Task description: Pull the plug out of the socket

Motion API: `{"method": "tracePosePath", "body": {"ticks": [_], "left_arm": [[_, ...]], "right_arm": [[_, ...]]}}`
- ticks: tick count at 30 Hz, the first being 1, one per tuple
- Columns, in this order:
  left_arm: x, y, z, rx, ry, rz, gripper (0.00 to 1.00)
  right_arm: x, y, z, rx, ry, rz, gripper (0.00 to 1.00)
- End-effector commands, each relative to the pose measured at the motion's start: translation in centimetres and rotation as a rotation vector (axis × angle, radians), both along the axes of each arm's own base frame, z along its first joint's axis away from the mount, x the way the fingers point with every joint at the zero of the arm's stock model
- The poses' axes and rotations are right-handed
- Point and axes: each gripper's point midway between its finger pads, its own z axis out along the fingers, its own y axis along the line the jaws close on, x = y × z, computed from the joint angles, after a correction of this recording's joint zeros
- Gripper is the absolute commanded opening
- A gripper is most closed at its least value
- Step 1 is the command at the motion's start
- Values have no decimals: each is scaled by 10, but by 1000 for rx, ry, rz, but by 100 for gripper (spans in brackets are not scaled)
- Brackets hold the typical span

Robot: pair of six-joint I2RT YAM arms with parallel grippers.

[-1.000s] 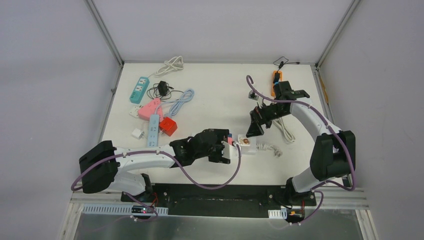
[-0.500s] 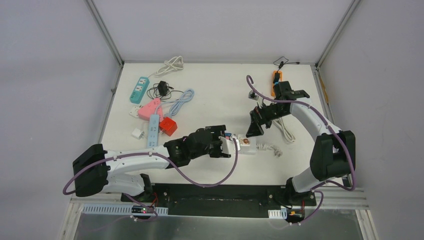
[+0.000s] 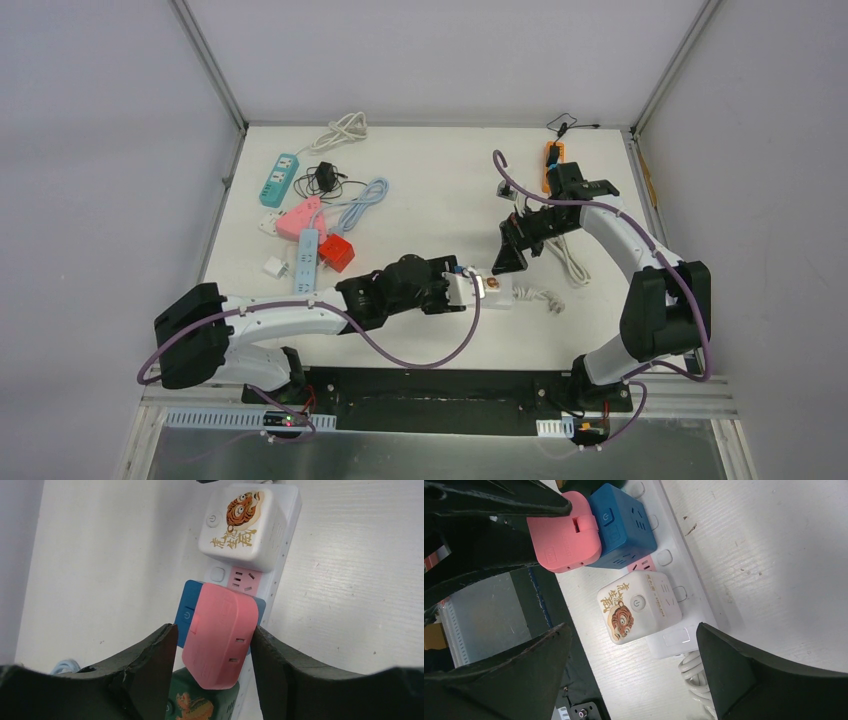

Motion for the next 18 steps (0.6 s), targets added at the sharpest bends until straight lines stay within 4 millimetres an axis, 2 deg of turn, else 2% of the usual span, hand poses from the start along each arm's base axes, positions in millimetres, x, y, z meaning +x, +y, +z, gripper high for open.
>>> {"method": "tracePosePath", "body": {"ticks": [1,11,16,18], "left_arm": [[0,-18,15,-79,55,-49,54],[8,-14,20,-109,78,-34,50],[18,-9,22,-130,97,-16,38],[19,-9,21,-134,110,-24,37]], "right_arm": [[1,5,13,43,-46,9,100],[-1,5,13,45,-45,10,100],[-1,6,13,48,-43,11,100],[-1,6,13,48,-41,10,100]]}}
